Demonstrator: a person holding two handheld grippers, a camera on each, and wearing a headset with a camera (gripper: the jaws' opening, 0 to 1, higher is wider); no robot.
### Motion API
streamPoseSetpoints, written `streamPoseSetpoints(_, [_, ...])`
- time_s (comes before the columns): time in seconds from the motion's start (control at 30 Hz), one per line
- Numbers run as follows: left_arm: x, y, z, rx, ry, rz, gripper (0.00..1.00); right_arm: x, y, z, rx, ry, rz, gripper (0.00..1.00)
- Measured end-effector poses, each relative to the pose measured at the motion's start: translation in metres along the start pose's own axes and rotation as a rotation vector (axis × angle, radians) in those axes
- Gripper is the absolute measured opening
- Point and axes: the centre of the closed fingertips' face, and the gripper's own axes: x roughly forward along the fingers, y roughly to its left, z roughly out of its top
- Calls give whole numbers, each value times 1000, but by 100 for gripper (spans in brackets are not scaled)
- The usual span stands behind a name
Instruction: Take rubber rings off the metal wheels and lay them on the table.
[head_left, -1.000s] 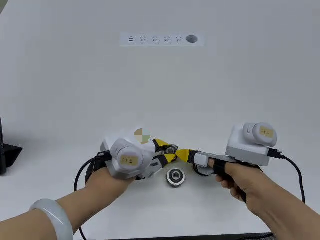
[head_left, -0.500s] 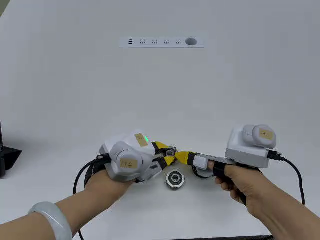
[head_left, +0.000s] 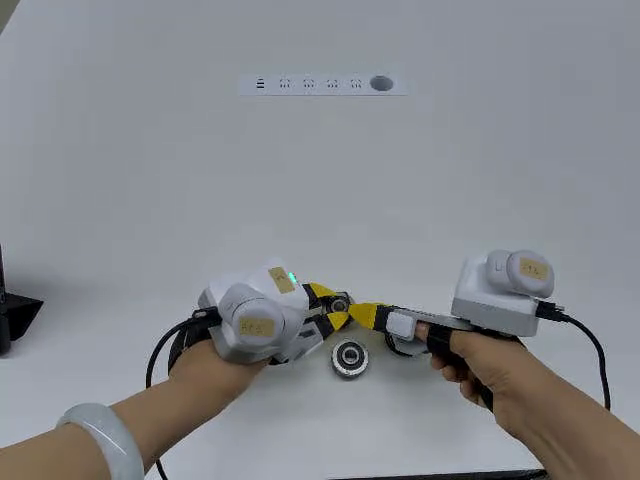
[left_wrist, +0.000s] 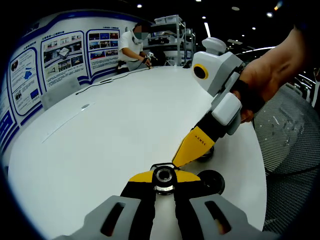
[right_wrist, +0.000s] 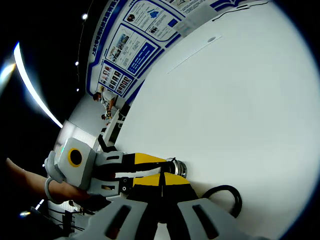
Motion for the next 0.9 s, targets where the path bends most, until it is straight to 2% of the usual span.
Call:
streamPoseSetpoints(0.23, [0,0,0,2,-1,-2,13,-1,2,-1,0,0,13,1])
streamPoseSetpoints(0.43, [0,0,0,2,-2,-1,13,-4,9,-2,4,-1,43,1])
streamPoseSetpoints(0.57, [1,0,0,3,-1,-1,13,-5,7,-2,14,-9,37,1])
streamPoseSetpoints(0.9, [1,0,0,9,-5,-12,14,-1,-2,0,25,-23,-15,2])
